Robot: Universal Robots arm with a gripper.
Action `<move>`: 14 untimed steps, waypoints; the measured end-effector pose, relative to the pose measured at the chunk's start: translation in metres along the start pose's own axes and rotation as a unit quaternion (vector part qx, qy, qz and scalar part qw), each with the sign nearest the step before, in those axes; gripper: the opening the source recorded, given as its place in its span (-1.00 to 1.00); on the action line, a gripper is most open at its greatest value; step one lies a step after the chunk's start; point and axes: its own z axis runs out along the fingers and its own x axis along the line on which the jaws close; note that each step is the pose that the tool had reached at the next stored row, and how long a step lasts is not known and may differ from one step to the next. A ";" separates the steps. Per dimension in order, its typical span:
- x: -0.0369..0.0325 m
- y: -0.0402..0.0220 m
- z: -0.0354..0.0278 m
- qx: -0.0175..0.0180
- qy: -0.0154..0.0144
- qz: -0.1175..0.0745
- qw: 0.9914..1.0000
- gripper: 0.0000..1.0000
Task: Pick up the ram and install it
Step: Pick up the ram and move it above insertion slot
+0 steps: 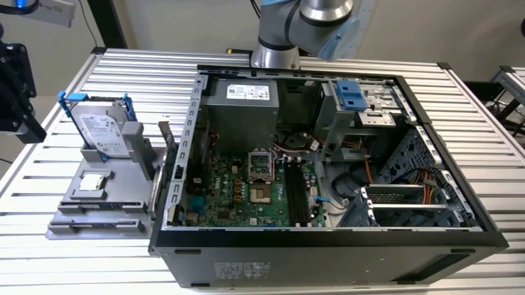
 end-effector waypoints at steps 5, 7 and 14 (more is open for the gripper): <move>0.0002 0.0000 0.0000 0.000 0.000 0.000 1.000 1.00; 0.0003 0.0001 0.0000 0.000 0.000 0.000 1.000 1.00; 0.0006 0.0001 0.0018 0.000 0.000 0.010 1.000 1.00</move>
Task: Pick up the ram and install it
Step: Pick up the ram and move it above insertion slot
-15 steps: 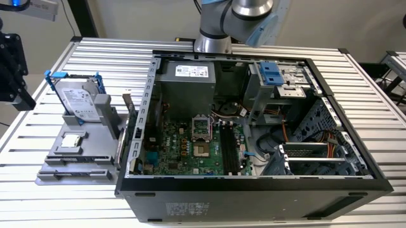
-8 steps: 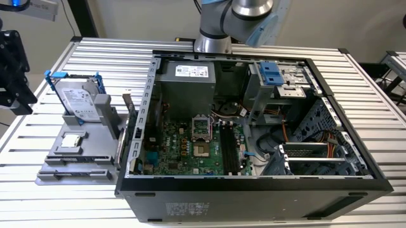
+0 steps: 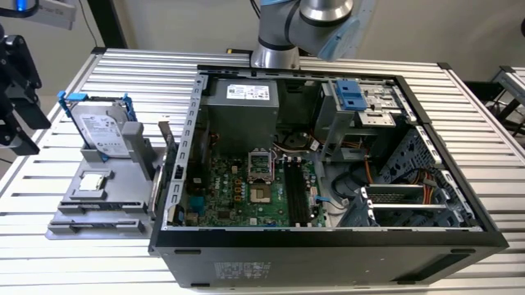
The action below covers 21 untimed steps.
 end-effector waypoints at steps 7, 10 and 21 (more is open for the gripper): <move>0.0000 -0.0002 0.0099 0.001 -0.001 0.036 0.999 1.00; -0.0003 -0.0004 0.0145 0.001 -0.001 0.040 0.999 1.00; -0.0003 -0.0006 0.0257 0.001 -0.001 0.045 0.999 1.00</move>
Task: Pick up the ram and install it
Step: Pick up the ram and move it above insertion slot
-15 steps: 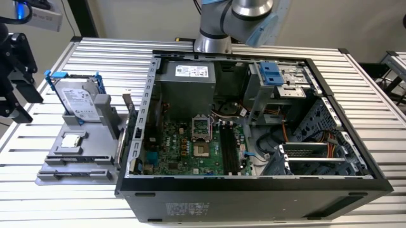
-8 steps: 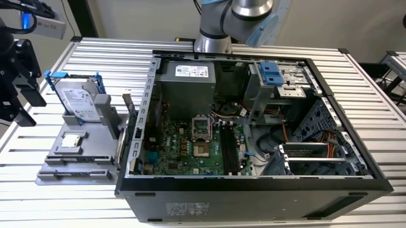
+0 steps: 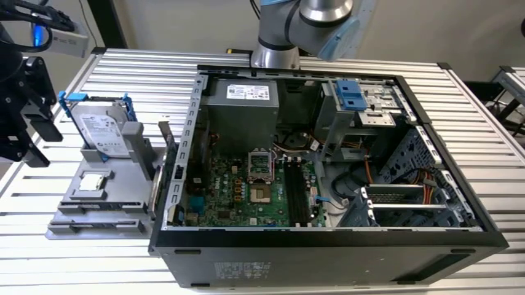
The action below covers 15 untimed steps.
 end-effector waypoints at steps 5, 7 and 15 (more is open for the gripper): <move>-0.0002 0.0000 0.0051 0.002 0.000 0.000 1.000 1.00; -0.0005 -0.0001 0.0074 0.005 0.000 0.000 1.000 1.00; -0.0036 -0.0003 0.0157 0.006 0.003 0.003 1.000 1.00</move>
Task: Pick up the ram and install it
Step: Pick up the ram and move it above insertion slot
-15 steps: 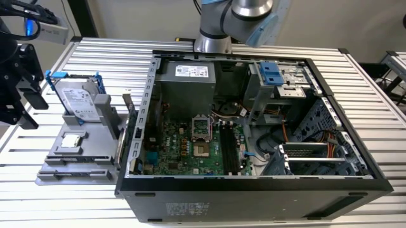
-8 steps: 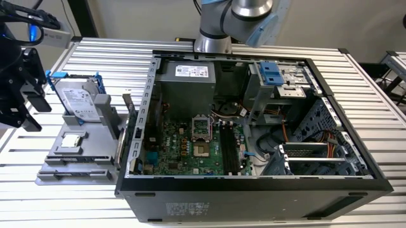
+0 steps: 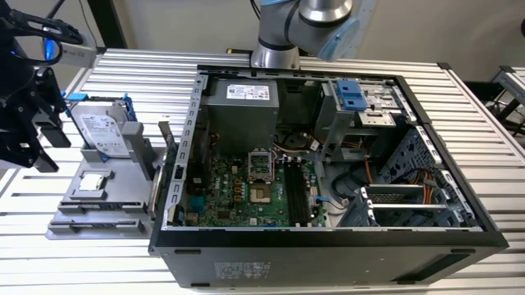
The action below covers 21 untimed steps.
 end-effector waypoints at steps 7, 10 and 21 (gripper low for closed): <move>-0.0011 0.0001 0.0079 -0.003 0.001 0.010 1.000 1.00; -0.0010 0.0000 0.0116 -0.005 0.001 0.013 1.000 1.00; 0.0037 0.0000 0.0228 -0.005 0.001 0.014 1.000 1.00</move>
